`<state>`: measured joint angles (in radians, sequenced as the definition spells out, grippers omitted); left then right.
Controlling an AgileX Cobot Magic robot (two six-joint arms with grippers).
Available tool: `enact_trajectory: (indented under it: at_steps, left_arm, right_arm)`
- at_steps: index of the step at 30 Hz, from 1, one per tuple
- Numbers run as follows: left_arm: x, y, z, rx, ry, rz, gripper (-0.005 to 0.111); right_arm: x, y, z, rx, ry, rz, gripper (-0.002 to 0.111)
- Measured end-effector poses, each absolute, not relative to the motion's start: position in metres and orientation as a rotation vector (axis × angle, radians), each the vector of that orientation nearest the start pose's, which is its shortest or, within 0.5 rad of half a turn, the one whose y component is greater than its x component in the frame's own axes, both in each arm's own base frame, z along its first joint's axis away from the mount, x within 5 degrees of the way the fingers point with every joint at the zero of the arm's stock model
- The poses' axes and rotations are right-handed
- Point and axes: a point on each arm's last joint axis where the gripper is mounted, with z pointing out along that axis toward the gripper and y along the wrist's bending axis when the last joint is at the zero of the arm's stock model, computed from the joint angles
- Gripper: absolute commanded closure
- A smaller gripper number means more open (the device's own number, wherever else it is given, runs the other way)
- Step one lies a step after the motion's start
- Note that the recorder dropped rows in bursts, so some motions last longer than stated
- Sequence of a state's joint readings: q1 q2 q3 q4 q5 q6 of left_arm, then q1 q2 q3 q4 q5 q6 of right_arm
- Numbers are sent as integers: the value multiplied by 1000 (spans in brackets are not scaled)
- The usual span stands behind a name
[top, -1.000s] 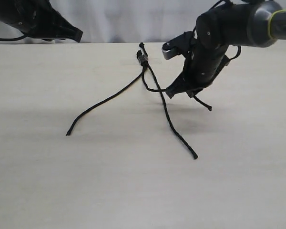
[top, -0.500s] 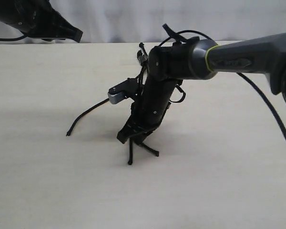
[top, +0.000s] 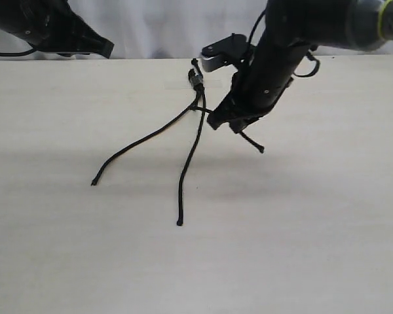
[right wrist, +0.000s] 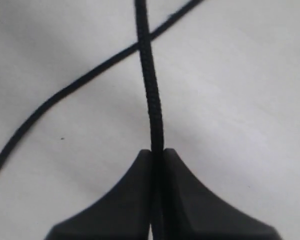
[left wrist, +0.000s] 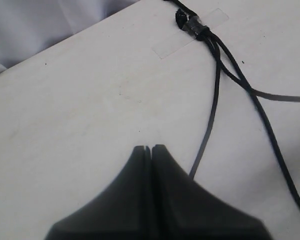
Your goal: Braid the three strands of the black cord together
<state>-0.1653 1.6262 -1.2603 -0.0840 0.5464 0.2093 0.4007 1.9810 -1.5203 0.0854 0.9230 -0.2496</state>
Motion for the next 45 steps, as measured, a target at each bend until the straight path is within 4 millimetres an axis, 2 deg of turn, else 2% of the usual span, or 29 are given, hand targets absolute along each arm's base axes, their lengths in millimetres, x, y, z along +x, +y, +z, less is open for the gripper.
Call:
enact_trajectory:
  at_steps: [4,11,14,19,22,27,29,31,34,37,40,45]
  left_arm:
    - [357,-64,288,381,2364,-65,107]
    - [357,-64,288,381,2364,-65,107]
    - [357,-64,288,381,2364,-65,107]
    - [357,-64,288,381,2364,-65,107]
    - [357,-64,288,381,2364,-65,107]
    - [357,-64,288,381,2364,-65,107]
    - [357,-64,288,381,2364,-65,107]
    - [357,-64,288,381,2364,-65,107]
    - [357,-64,288,382,2364,-66,107]
    - [357,-65,288,376,2366,-80,107]
    - [355,-71,288,404,2369,-92,107]
    - [346,-98,286,562,2374,-127,107]
  right_arm:
    - [390,137,207,-724,2774,121,104]
    - [392,95,181,-519,2835,104,104]
    - [387,85,167,-454,2850,95,104]
    - [377,81,148,-421,2851,91,103]
    - [372,80,140,-416,2852,88,90]
    - [371,79,136,-377,2847,91,54]
    - [372,80,137,-370,2835,92,45]
    - [374,80,137,-370,2814,91,42]
    - [376,80,138,-416,2779,82,42]
    - [377,80,148,-435,2732,78,45]
    - [377,80,170,-435,2654,76,60]
    - [371,79,216,-422,2512,76,97]
